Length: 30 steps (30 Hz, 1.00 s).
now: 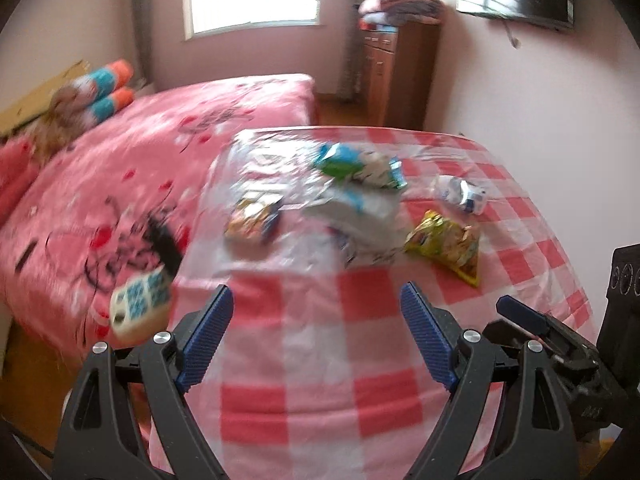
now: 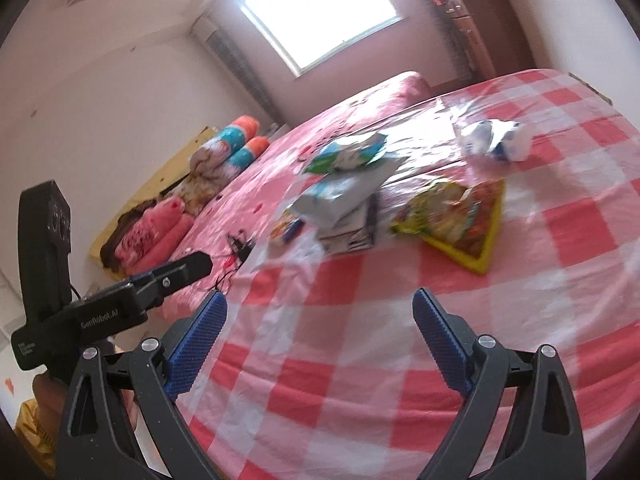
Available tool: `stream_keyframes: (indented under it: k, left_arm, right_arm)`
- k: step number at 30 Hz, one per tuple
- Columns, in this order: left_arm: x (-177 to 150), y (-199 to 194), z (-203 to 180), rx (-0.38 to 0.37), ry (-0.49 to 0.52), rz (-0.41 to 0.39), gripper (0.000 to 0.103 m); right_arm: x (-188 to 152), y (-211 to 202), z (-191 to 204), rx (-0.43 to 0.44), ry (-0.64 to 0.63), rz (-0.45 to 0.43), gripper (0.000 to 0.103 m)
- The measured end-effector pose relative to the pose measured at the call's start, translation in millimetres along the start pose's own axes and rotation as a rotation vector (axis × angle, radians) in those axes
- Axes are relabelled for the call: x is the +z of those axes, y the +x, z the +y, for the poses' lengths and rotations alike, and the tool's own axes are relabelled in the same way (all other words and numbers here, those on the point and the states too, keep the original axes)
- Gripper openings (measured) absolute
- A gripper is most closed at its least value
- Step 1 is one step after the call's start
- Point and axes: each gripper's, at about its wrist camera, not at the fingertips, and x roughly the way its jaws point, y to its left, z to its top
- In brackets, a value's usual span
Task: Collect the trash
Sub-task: 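Grasp the grey feather-print wipes pack with the left tool while the right tool approaches the milk carton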
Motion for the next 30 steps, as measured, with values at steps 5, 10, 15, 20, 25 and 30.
stream_keyframes:
  k: [5, 10, 15, 20, 25, 30]
  left_arm:
    - [25, 30, -33, -0.004, 0.131, 0.030, 0.086]
    - [45, 61, -51, 0.007, 0.207, 0.060, 0.086]
    - [63, 96, -55, -0.026, 0.215, 0.137, 0.086]
    - [74, 126, -53, -0.032, 0.217, 0.206, 0.086]
    - [81, 148, -49, -0.033, 0.212, 0.264, 0.086]
    - [88, 158, -43, -0.044, 0.188, 0.283, 0.086]
  right_arm:
    - [8, -6, -19, -0.008, 0.055, -0.021, 0.093]
    - [12, -12, -34, -0.005, 0.091, -0.030, 0.093]
    - [16, -17, -41, 0.013, 0.111, -0.037, 0.093]
    - [17, -19, -46, 0.027, 0.127, -0.039, 0.093]
    - [17, -23, -53, 0.036, 0.148, -0.044, 0.093]
    - [18, -24, -57, 0.043, 0.157, -0.046, 0.093]
